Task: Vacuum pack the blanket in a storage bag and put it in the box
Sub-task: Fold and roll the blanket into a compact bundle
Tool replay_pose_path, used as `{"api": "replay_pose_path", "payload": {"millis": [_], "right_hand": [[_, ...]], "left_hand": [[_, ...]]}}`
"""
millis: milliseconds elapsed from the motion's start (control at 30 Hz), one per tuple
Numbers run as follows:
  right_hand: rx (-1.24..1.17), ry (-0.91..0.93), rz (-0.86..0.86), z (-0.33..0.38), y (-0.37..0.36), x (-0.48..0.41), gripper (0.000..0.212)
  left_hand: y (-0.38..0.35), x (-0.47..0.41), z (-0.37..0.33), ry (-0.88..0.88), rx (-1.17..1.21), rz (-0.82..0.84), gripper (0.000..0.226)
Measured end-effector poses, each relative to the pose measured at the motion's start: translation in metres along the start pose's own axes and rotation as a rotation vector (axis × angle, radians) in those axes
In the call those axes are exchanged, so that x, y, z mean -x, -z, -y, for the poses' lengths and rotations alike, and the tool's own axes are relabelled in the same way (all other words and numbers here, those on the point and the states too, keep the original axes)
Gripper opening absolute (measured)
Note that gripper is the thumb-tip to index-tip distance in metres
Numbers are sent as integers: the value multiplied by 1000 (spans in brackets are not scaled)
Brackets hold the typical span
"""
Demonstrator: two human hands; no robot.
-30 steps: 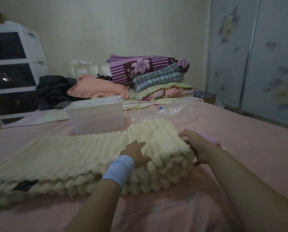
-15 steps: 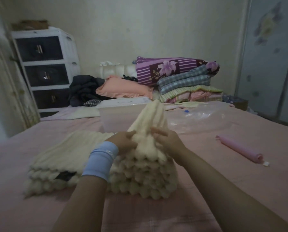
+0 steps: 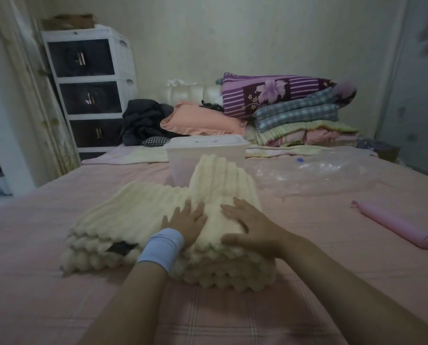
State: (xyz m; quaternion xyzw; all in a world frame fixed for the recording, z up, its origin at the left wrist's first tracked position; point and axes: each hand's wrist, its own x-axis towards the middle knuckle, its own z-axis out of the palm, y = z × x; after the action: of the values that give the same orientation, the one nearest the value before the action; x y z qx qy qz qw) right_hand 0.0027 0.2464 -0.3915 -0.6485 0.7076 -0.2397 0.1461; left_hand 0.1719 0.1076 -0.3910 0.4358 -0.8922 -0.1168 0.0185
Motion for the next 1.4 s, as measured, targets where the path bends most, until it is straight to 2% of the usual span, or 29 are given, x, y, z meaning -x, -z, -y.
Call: {"api": "replay_pose_path", "payload": {"millis": [67, 133, 200, 233, 300, 333, 367, 400, 500, 567, 767, 867, 1000, 1133, 1200, 1267, 1333, 1400], "right_hand": [[156, 42, 32, 3, -2, 13, 113], [338, 67, -22, 3, -11, 22, 121], [449, 110, -231, 4, -20, 31, 114], [489, 181, -372, 3, -24, 35, 99], [567, 418, -600, -1, -31, 42, 57], [595, 515, -648, -4, -36, 45, 47], [592, 565, -628, -7, -38, 49, 48], [583, 564, -552, -11, -38, 51, 59], [677, 425, -250, -19, -38, 55, 103], [729, 381, -214, -19, -38, 53, 109], [659, 461, -313, -18, -1, 52, 74], [650, 390, -369, -21, 45, 71, 65], [557, 163, -157, -23, 73, 102, 70], [346, -35, 108, -12, 69, 107, 65], [123, -90, 64, -7, 75, 103, 55], [-30, -129, -116, -7, 77, 92, 37], [126, -167, -309, -5, 74, 73, 30], [323, -140, -420, -4, 66, 47, 34]], "left_hand": [[7, 0, -3, 33, -114, -41, 55], [12, 5, -14, -35, -172, -199, 49], [14, 12, -23, -147, -77, -370, 33], [16, 15, -25, -185, -48, -377, 29], [18, 19, -26, -157, 12, -258, 32], [18, 22, -26, -111, 56, -170, 39], [17, 24, -25, -68, 75, -94, 46], [14, 25, -23, -59, 57, -31, 53], [0, 22, -16, -95, 20, 25, 61], [-5, 21, -15, -105, 39, -12, 59], [3, 35, -36, -108, -12, -139, 57], [18, 39, -68, -168, -99, -172, 60], [14, 42, -101, -242, -4, 58, 72], [2, 41, -104, -204, -114, 201, 86], [9, 44, -107, -191, -52, 218, 76], [16, 44, -107, -175, 20, 175, 61], [15, 39, -103, -149, 53, 95, 51], [10, 30, -99, -118, 82, -6, 49]]}}
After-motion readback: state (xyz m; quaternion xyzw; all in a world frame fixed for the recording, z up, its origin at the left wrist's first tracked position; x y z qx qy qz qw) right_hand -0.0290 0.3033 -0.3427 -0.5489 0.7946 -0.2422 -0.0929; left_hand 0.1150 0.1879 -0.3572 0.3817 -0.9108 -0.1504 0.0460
